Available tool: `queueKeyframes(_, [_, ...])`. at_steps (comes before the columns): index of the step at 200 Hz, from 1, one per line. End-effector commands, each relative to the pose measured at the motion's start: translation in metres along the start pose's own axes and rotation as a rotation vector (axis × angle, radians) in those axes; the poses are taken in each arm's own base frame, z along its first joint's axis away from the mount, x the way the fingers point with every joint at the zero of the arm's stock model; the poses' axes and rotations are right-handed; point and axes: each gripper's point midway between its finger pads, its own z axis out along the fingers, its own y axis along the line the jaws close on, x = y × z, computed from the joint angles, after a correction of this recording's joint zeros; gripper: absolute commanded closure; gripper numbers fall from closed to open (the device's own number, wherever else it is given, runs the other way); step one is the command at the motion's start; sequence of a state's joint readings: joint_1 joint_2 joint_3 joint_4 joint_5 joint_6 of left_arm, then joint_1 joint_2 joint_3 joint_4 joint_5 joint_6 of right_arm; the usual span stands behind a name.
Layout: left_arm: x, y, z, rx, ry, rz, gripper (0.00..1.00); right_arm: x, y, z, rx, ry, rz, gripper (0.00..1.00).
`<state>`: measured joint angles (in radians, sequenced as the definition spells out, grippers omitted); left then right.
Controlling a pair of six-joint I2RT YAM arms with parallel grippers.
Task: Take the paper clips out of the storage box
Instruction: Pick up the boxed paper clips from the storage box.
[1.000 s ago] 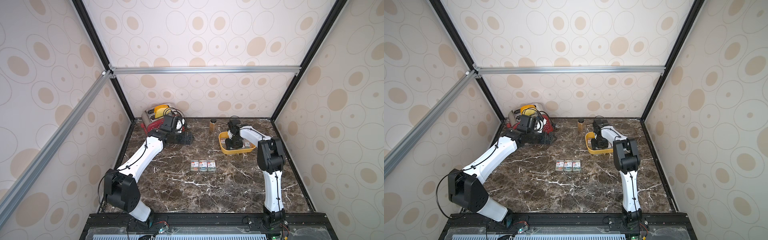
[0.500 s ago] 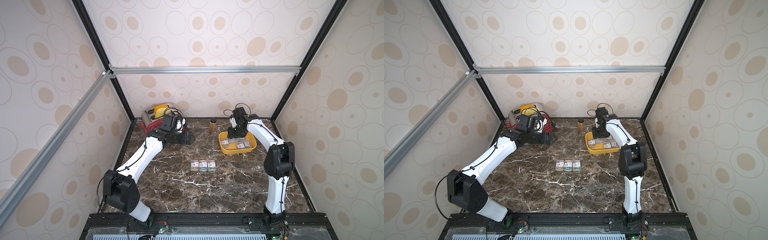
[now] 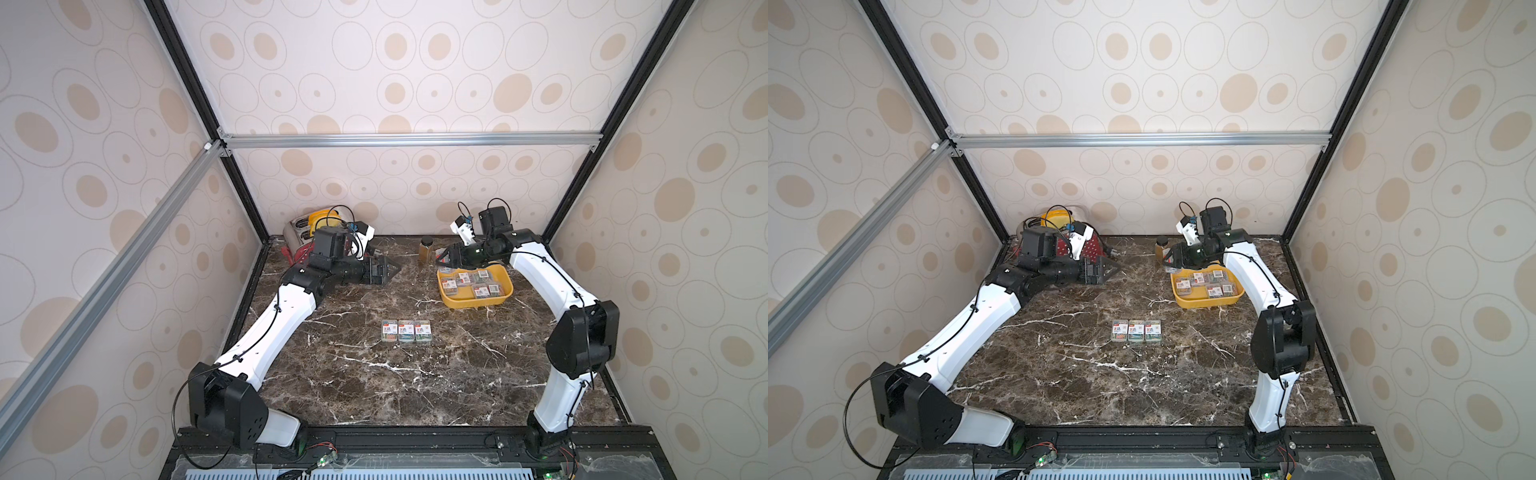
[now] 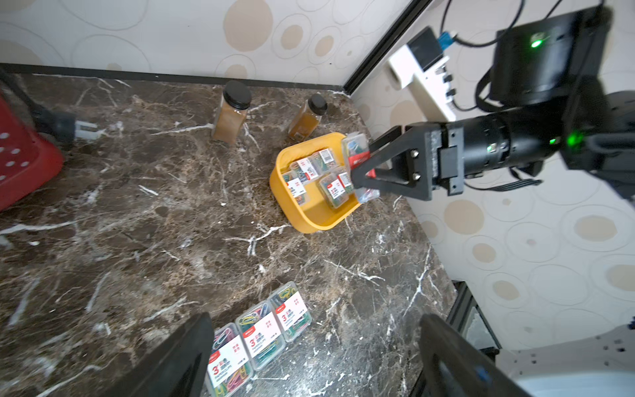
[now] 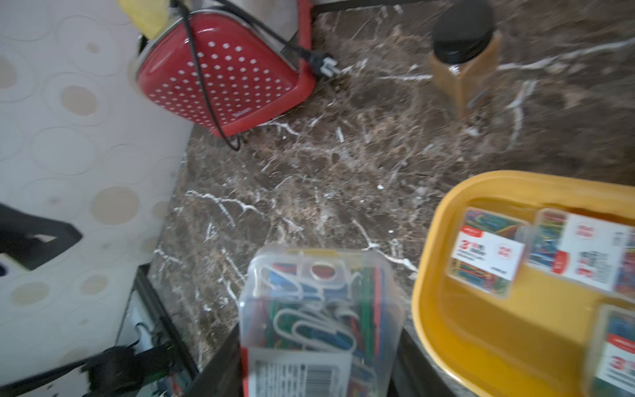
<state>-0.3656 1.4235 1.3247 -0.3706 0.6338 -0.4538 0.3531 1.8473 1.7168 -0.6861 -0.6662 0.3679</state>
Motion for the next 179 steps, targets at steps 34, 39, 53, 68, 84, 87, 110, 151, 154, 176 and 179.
queueKeyframes(34, [-0.028,-0.051,-0.009,0.304,-0.118,-0.163,0.02,-0.016,0.094,-0.037,-0.488,-0.115,-0.085,0.56])
queueKeyframes(39, [-0.031,-0.053,-0.01,0.318,-0.13,-0.174,0.02,-0.016,0.098,-0.04,-0.513,-0.122,-0.094,0.56])
queueKeyframes(53, [-0.035,-0.057,-0.012,0.341,-0.149,-0.188,0.02,-0.017,0.11,-0.047,-0.575,-0.126,-0.099,0.55])
queueKeyframes(68, [-0.043,-0.062,-0.015,0.368,-0.169,-0.195,0.01,-0.018,0.122,-0.055,-0.626,-0.126,-0.11,0.55])
queueKeyframes(84, [-0.053,-0.067,-0.016,0.407,-0.198,-0.21,0.01,-0.018,0.135,-0.061,-0.67,-0.117,-0.127,0.54])
queueKeyframes(87, [-0.055,-0.069,-0.016,0.414,-0.203,-0.213,0.01,-0.017,0.137,-0.061,-0.677,-0.112,-0.13,0.54])
queueKeyframes(110, [-0.067,-0.076,-0.018,0.469,-0.239,-0.233,0.01,-0.012,0.153,-0.063,-0.725,-0.083,-0.151,0.54])
queueKeyframes(151, [-0.075,-0.082,-0.015,0.49,-0.247,-0.217,0.01,-0.007,0.186,-0.063,-0.814,-0.044,-0.175,0.53])
queueKeyframes(154, [-0.075,-0.082,-0.014,0.492,-0.246,-0.215,0.01,-0.008,0.187,-0.063,-0.817,-0.047,-0.176,0.53])
queueKeyframes(176, [-0.076,-0.084,-0.015,0.494,-0.25,-0.202,0.01,-0.009,0.2,-0.066,-0.853,-0.044,-0.188,0.53])
queueKeyframes(179, [-0.076,-0.084,-0.014,0.494,-0.25,-0.201,0.01,-0.01,0.201,-0.065,-0.857,-0.044,-0.191,0.53])
